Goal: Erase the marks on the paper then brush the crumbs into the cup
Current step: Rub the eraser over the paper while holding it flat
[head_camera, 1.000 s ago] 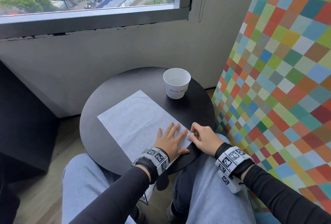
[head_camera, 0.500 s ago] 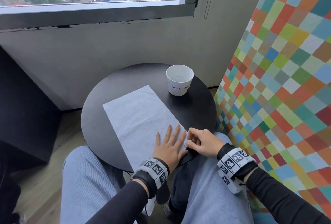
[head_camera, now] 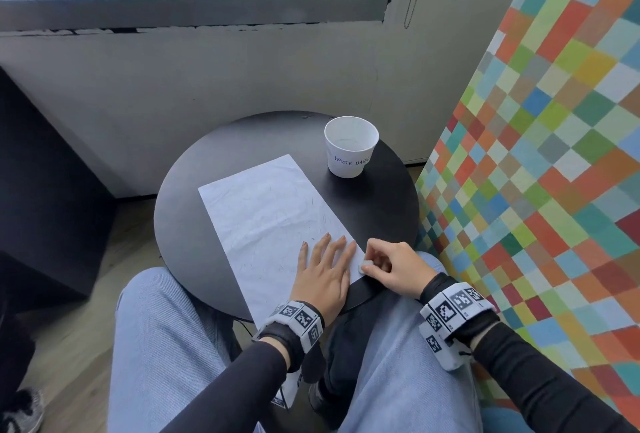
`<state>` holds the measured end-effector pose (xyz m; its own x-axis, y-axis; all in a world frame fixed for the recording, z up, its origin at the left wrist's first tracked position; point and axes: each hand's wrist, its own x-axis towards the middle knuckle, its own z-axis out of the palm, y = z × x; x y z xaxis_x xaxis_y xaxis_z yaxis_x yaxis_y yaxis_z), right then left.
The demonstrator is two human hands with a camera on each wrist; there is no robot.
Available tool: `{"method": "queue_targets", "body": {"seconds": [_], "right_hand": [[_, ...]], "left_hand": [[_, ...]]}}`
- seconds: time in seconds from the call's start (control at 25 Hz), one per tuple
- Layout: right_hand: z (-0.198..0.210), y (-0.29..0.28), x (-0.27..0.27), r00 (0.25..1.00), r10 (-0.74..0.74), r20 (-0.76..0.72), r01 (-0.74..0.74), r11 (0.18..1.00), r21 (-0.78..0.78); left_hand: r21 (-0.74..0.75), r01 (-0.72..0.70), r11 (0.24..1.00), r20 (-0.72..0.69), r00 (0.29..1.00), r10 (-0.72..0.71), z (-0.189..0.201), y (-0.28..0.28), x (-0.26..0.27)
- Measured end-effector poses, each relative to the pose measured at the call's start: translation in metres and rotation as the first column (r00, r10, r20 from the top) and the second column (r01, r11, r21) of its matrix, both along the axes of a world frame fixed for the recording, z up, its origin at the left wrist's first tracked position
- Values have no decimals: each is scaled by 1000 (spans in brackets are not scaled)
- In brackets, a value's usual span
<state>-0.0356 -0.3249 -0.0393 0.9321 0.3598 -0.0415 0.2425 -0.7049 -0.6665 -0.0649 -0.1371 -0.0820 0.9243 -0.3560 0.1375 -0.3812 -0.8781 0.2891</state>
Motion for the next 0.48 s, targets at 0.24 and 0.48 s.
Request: {"method": "queue_targets", "body": {"seconds": [0.24, 0.48], "right_hand": [[3, -1, -2, 1000, 11, 1, -11, 1000, -2], [5, 1, -4, 999, 33, 21, -33, 999, -9]], "left_hand": [[-10, -17, 1000, 31, 999, 18, -7, 1, 0], [-26, -25, 999, 50, 998, 27, -11, 0, 0]]}}
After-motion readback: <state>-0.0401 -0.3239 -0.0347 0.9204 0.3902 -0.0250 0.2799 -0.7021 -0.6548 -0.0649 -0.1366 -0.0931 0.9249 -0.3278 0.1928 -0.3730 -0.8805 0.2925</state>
